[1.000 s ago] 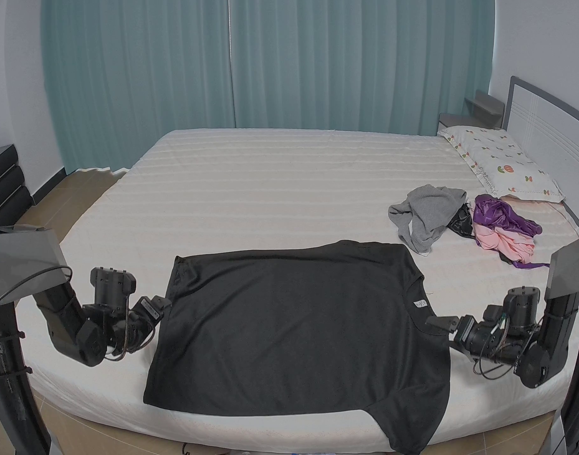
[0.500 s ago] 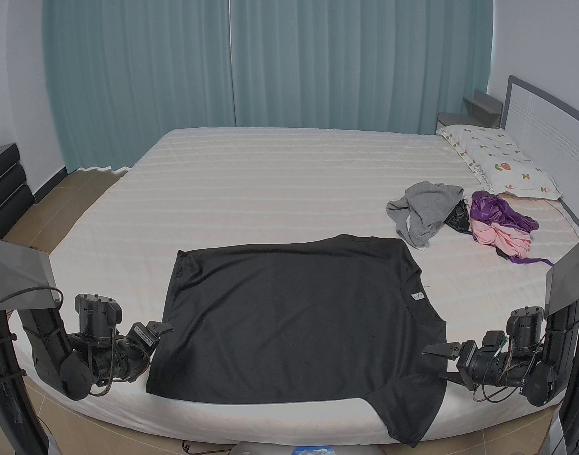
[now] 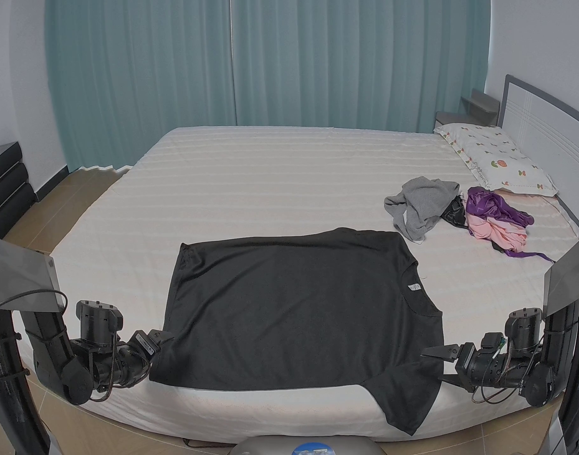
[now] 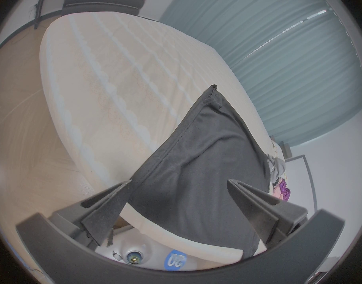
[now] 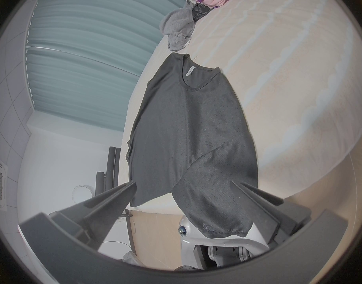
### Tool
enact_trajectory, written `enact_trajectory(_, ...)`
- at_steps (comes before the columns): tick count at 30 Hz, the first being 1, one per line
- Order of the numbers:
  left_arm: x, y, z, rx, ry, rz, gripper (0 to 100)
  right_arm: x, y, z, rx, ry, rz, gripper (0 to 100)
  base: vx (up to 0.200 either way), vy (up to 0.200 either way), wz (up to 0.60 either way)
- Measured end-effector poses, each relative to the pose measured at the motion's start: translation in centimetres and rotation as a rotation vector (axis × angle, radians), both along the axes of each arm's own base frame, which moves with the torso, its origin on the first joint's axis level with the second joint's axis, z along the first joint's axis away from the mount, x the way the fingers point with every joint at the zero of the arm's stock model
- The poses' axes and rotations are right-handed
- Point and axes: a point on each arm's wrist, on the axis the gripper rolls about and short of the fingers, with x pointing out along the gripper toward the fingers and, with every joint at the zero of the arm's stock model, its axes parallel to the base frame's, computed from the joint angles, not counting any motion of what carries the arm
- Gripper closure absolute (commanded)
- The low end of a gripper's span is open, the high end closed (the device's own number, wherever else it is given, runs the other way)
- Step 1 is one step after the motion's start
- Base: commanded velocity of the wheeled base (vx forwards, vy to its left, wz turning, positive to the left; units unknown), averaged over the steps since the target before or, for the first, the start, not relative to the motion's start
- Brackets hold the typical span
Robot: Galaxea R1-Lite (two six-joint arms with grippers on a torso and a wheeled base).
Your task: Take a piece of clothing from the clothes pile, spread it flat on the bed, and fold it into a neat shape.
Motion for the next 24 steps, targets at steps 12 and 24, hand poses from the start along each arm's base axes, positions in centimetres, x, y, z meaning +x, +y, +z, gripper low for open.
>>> enact_trajectory(12,-1.6,0.0,-1.9,0.154,0.016,-0.108,0,0.0,0.0,0.0,-0.002,0.001,0.003,0,0.0,0.0,0.0)
enact_trajectory(24,-1.1,-0.9,-3.5,0.23,-0.03,-0.115,100,0.0,0.0,-0.1,-0.004,0.001,0.004,0,0.0,0.0,0.0)
